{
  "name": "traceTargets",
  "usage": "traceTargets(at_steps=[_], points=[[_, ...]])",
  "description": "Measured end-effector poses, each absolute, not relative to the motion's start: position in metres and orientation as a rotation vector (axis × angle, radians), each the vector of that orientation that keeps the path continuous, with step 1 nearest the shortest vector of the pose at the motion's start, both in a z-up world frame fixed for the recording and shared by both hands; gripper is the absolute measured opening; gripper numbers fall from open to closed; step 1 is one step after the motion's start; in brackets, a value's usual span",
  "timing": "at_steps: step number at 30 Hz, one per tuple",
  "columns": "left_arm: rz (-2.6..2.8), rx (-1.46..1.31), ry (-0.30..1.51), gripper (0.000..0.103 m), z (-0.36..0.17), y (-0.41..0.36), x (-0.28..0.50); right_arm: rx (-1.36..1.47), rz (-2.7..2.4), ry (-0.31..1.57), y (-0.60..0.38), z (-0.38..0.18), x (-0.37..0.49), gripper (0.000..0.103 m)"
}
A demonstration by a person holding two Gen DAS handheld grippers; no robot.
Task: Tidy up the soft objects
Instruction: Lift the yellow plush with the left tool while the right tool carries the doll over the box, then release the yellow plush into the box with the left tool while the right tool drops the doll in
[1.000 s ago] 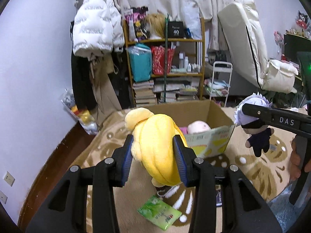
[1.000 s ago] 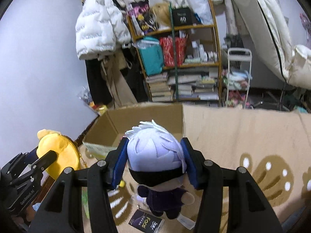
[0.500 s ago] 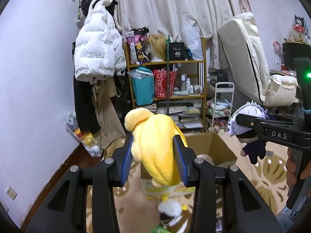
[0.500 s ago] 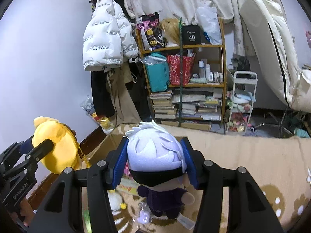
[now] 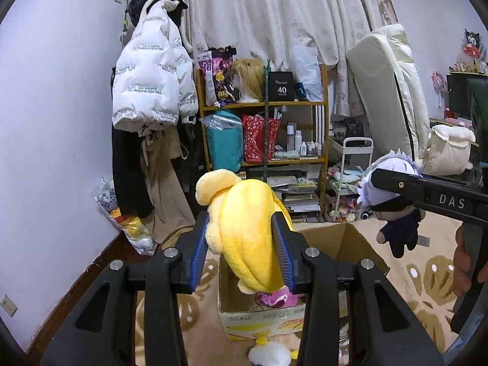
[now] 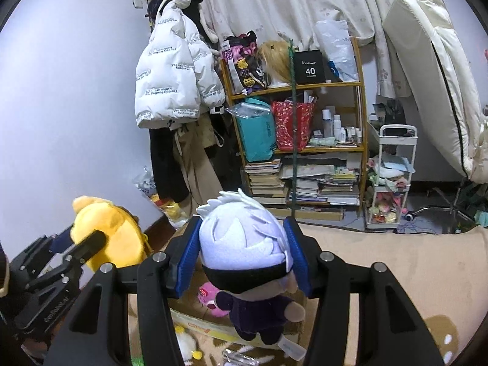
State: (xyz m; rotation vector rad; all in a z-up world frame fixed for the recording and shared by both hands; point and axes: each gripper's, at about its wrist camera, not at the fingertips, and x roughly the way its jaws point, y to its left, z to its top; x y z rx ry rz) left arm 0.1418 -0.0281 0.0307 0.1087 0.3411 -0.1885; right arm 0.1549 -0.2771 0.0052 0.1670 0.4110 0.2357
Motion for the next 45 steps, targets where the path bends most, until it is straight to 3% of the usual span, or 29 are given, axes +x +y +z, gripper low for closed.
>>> traceTargets(at_steps=[17, 24, 28, 35, 38, 40, 45], points=[[-0.244, 0.102, 0.507, 0.041, -0.022, -0.036, 0.178, 0.188, 0.227, 0.448, -0.279, -0.042, 0.188, 0.059], [-0.259, 0.128, 0.551, 0.053, -0.038, -0.045, 0.179, 0.238, 0.259, 0.532, -0.282, -0.06, 0.198, 0.061], [-0.243, 0.156, 0.547, 0.065, -0.039, -0.049, 0.175, 0.287, 0.262, 0.561, -0.29, -0.067, 0.198, 0.072], [-0.197, 0.157, 0.572, 0.071, -0.035, -0.044, 0.171, 0.296, 0.218, 0.577, -0.298, -0.065, 0.188, 0.082], [-0.17, 0.153, 0.576, 0.078, -0.029, -0.038, 0.163, 0.27, 0.204, 0.578, -0.297, -0.06, 0.18, 0.084], [-0.16, 0.139, 0.577, 0.083, -0.023, -0.033, 0.157, 0.256, 0.194, 0.579, -0.296, -0.056, 0.173, 0.091], [-0.12, 0.149, 0.559, 0.096, -0.005, -0.023, 0.134, 0.222, 0.183, 0.592, -0.292, -0.046, 0.154, 0.091]])
